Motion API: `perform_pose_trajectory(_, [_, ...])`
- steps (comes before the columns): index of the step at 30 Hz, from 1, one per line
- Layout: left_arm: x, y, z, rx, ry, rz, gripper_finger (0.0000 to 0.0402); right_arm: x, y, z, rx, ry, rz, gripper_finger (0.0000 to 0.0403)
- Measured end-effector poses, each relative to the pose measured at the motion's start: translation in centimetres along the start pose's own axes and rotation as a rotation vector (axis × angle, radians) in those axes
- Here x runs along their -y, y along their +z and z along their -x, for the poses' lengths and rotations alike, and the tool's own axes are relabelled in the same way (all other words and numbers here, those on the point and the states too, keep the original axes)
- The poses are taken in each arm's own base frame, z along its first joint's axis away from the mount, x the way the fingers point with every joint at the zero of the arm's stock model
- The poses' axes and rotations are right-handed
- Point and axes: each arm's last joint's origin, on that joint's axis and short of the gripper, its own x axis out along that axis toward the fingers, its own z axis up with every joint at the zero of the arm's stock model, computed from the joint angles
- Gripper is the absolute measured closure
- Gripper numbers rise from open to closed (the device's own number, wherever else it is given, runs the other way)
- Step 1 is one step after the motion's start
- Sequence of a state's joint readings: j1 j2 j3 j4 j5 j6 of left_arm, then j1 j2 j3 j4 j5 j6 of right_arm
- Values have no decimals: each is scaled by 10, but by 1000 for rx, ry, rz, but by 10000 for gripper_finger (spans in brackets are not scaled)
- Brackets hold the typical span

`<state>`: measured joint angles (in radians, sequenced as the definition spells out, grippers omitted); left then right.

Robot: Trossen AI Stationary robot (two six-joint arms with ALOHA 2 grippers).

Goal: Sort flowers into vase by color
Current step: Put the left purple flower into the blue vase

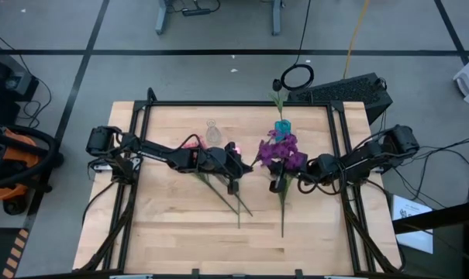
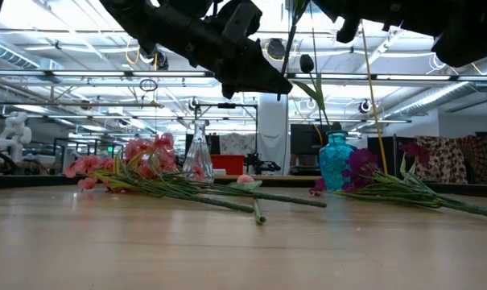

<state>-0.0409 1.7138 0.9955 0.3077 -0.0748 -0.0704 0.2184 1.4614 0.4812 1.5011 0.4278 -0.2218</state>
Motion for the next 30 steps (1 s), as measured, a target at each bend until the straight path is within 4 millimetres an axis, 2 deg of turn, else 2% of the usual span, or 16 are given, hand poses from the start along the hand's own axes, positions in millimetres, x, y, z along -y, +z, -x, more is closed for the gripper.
perform_pose_trajectory(10, [-1,0,0,0,3,3,384,1,2,0,-6,1,-1,394])
perform_pose_trajectory(16, [-1,0,0,-1,3,32,372,2,4,0,-15,-44,-1,395])
perform_pose_trajectory(19, [-1,-1,0,-8,5,55,332,5,12,1,-11,-83,-4,399])
perform_pose_trajectory(25, [-3,-6,0,-56,81,48,222,14,34,4,-43,-162,12,400])
perform_pose_trajectory(30, [-4,-9,0,-78,104,44,172,26,54,11,-90,-272,63,401])
